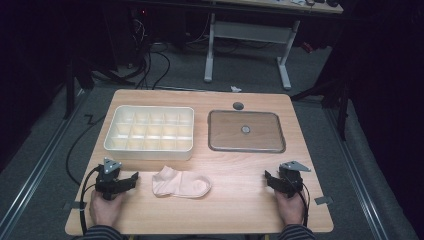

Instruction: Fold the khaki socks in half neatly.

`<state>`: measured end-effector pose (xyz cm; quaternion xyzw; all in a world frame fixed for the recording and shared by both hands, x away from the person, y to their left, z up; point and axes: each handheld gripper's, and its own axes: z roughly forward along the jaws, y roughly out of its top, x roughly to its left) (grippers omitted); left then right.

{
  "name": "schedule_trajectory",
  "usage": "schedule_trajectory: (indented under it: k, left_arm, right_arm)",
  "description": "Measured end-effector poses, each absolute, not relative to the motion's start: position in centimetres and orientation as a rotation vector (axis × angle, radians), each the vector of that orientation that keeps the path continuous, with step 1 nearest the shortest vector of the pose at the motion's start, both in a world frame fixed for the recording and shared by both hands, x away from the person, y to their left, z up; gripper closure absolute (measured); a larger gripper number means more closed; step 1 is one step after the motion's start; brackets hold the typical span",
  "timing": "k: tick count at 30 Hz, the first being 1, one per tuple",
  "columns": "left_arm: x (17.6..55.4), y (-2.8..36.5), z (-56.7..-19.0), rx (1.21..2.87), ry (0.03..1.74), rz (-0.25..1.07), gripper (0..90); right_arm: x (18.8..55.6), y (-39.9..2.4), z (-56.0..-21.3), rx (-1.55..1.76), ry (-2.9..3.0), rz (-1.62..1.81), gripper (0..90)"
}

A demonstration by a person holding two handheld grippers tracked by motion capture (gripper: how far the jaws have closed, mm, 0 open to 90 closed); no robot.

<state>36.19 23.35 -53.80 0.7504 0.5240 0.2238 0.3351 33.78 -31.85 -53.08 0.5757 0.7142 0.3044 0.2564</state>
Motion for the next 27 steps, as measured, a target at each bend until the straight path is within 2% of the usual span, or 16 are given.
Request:
schedule_trajectory:
  k: [10,12,17,27]
  left_arm:
    - [36.2,23.4,-53.8,1.960,1.365,0.579,23.0]
    - [36.1,23.5,-53.7,1.959,1.361,0.578,25.5]
    - [35.9,23.8,-53.5,1.927,1.359,0.519,30.9]
    - [34.3,22.7,-52.3,1.886,1.279,0.426,33.7]
  right_arm:
    - [33.8,-31.9,-53.1,1.562,1.939,0.828,38.8]
    - [33.6,-31.7,-53.0,1.545,1.944,0.833,46.8]
    - [33.5,-31.4,-52.9,1.541,1.959,0.831,53.2]
    - [32.3,-28.6,-52.2,1.498,1.973,0.964,52.9]
